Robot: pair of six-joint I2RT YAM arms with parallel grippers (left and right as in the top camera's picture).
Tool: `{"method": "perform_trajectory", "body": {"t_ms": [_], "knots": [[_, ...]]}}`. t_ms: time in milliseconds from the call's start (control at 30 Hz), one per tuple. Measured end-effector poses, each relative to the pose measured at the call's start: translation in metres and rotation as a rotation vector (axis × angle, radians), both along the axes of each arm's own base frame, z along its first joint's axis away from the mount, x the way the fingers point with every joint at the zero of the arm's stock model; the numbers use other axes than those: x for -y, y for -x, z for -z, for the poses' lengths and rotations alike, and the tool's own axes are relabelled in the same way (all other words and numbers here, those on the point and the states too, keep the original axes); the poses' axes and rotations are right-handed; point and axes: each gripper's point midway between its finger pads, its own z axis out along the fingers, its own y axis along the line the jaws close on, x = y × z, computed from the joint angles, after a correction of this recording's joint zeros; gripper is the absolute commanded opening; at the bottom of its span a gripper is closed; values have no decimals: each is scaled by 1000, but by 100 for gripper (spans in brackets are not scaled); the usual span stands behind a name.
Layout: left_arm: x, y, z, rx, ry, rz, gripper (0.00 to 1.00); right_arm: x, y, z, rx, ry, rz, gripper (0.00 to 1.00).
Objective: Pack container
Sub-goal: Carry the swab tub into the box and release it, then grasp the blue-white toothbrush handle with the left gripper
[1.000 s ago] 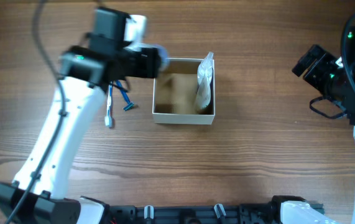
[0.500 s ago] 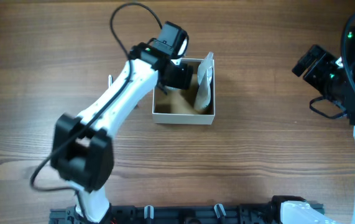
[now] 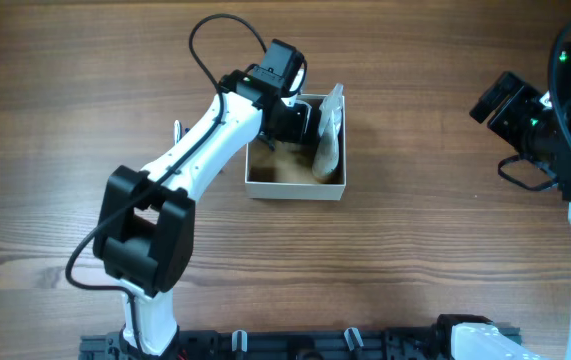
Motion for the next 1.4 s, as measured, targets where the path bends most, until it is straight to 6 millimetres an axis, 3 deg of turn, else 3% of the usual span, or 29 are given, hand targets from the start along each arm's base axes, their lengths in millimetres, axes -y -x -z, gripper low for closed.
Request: {"method": "perform_trajectory", "body": {"t_ms": [167,300,433,533,667,733,800,933,1000,1167,1400], "knots": [[-21,1,-30,21,11,-40,99,0,0,0,0,0,0,100],[-52,3,-76,80,38,-102,99,0,0,0,0,0,0,100],[-105,7,-117,135,28,-216,100,0,0,0,0,0,0,100],[-151,12,-124,116,-12,-320,100,0,0,0,0,0,0,100],[-205,18,-101,16,-67,-452,99,0,0,0,0,0,0,100],[-219,22,-81,-42,-86,-485,94,0,0,0,0,0,0,100],[-229,27,-48,-126,-113,-494,88,0,0,0,0,0,0,100],[-234,39,8,-282,-151,-481,72,0,0,0,0,0,0,100],[-234,40,28,-322,-164,-462,69,0,0,0,0,0,0,100],[-234,31,45,-322,-166,-450,57,0,0,0,0,0,0,100],[-234,25,68,-338,-170,-444,56,0,0,0,0,0,0,100]]}}
